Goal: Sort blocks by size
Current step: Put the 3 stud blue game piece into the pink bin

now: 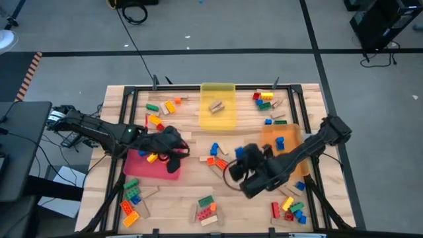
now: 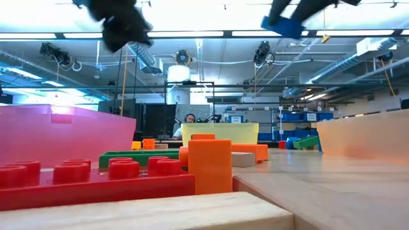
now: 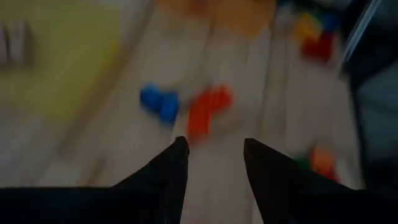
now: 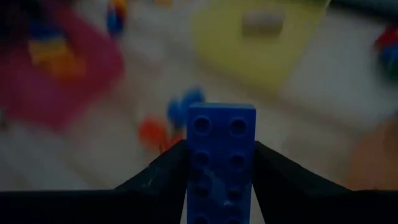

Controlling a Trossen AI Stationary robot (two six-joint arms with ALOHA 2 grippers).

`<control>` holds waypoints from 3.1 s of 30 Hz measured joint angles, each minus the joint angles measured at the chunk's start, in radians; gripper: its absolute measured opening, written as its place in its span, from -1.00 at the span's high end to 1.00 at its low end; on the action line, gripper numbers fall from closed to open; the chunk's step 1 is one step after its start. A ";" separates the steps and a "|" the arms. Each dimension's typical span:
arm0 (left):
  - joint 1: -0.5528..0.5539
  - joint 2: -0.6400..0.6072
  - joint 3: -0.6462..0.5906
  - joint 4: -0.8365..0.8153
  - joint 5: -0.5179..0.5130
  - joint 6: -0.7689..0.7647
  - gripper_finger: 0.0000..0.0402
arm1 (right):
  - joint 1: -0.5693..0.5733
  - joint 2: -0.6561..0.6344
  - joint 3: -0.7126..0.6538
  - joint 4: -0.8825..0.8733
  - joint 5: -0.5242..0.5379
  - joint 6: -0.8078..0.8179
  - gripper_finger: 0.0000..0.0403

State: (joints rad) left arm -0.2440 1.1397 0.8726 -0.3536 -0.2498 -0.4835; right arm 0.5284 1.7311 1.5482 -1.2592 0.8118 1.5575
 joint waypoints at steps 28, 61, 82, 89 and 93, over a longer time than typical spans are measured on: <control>0.075 0.393 0.346 0.491 -0.528 0.431 0.18 | -0.484 -0.226 0.000 0.686 -0.267 -0.995 0.17; 0.083 0.404 0.351 0.522 -0.540 0.505 0.18 | -0.537 -0.256 0.000 0.775 -0.541 -1.482 0.17; 0.067 0.399 0.351 0.623 -0.496 0.611 0.18 | -0.539 -0.323 0.000 0.652 -0.552 -1.502 0.17; 0.081 0.402 0.351 0.621 -0.499 0.532 0.18 | -0.532 -0.309 0.000 0.735 -0.556 -1.539 0.17; 0.089 0.403 0.351 0.651 -0.499 0.506 0.18 | -0.532 -0.309 0.000 0.742 -0.558 -1.554 0.17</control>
State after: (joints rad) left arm -0.1551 1.5425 1.2232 0.2971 -0.7490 0.0228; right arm -0.0032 1.4216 1.5482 -0.5172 0.2536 0.0036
